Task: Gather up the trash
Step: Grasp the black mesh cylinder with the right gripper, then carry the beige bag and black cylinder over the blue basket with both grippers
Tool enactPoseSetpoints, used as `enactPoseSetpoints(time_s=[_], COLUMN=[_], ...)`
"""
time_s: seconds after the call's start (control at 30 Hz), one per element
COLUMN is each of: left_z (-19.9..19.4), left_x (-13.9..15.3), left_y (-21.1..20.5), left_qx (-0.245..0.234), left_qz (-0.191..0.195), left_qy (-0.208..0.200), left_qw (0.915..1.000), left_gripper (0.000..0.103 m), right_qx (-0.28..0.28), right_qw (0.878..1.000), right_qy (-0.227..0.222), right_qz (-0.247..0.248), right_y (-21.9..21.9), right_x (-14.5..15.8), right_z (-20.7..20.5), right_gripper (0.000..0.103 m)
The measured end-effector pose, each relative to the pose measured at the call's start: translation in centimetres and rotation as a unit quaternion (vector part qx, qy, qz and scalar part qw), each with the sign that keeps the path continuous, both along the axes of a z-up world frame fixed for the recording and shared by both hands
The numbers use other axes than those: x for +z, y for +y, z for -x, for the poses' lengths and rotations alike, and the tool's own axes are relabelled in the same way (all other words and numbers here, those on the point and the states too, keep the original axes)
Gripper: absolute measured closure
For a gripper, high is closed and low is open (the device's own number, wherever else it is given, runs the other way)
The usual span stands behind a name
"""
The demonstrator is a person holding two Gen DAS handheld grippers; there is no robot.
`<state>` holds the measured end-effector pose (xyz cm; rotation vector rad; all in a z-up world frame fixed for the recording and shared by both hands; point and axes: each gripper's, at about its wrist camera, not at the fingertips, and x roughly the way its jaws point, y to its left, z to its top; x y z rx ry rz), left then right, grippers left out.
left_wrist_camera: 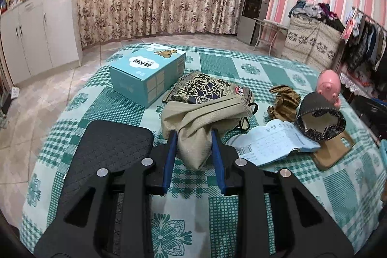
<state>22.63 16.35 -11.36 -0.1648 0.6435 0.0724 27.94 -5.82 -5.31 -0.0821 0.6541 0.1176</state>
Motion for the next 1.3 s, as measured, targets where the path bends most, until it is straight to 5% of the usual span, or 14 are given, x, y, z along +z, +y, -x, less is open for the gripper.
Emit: enactPoseSetpoints(time_s=[0.47,0.6,0.9,1.0,1.3], left_z=[-0.4,-0.9,-1.3,-0.7,1.9], left_x=[-0.3,-0.5,-0.7,0.1,6.4], left_y=[0.8,0.9,0.8,-0.5,-5.8], left_qx=[-0.005,-0.004,0.003,-0.003,-0.05], left_qz=[0.026,0.028,0.027,-0.007,-0.011], left_qy=[0.003,0.012,0.025,0.021,-0.035], left_qw=[0.9996,0.9995,0.9993,0.9998,0.9981], left_gripper=[0.076,0.076,0.076,0.076,0.076], right_qx=[-0.018,0.005,0.011,0.007,-0.031], right_qw=[0.993,0.988,0.993,0.996,0.999], right_qy=[0.108,0.125,0.076,0.05,-0.003], right_qz=[-0.055,-0.088,-0.094,-0.067,-0.039], right_y=[2.7,2.2,-1.4,-3.8,-12.5], right_x=[-4.3,-5.3,-3.3,-2.1,0.2], right_z=[-4.9,-4.7,-1.8,0.4,6.0], right_gripper=[0.005,0.024,0.024,0.024,0.024])
